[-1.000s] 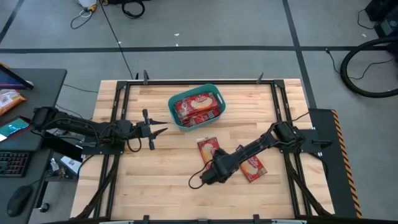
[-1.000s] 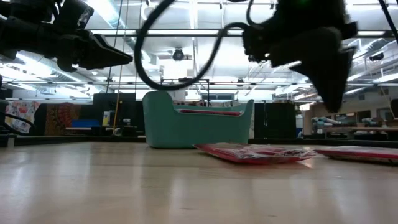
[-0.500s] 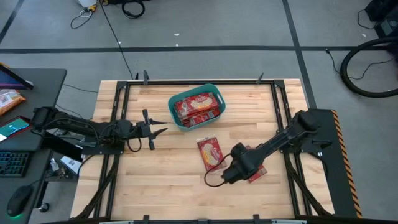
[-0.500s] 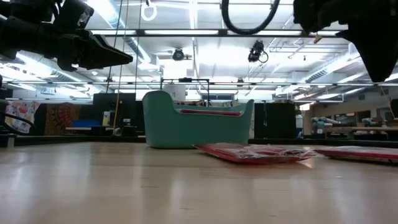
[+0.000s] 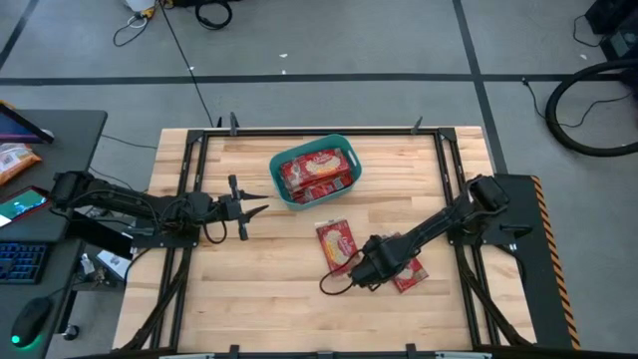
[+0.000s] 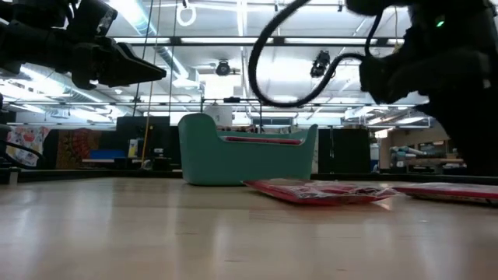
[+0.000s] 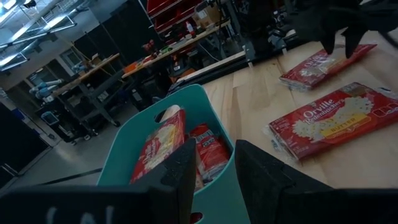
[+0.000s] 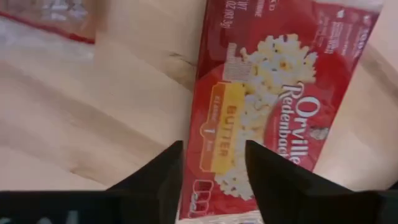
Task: Sort popcorn bags into baskets
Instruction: Put the red popcorn bag into the green bin
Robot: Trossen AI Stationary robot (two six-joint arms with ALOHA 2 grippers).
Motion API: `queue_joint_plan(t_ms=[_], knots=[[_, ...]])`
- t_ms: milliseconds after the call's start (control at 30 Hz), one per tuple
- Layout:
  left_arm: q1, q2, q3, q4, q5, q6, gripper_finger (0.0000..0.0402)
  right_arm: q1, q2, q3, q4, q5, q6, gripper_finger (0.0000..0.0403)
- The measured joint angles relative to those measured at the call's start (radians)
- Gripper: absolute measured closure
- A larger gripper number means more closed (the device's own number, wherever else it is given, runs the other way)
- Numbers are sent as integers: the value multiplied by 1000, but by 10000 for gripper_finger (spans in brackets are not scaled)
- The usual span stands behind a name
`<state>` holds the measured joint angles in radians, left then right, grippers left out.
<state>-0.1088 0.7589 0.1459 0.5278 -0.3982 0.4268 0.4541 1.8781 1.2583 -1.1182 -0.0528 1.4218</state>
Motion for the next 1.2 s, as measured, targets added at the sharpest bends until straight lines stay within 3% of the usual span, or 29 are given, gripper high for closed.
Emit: queue_joint_plan(t_ms=[233, 600, 733, 1200], knots=[[0, 0, 0, 0, 0, 2, 285, -15, 23, 4, 9, -23, 53, 164], [0, 0, 0, 0, 0, 4, 285, -15, 123, 27, 20, -24, 41, 168], [0, 0, 0, 0, 0, 4, 285, -15, 126, 26, 27, -27, 19, 204], [0, 0, 0, 0, 0, 4, 285, -12, 133, 28, 6, -64, -117, 395]])
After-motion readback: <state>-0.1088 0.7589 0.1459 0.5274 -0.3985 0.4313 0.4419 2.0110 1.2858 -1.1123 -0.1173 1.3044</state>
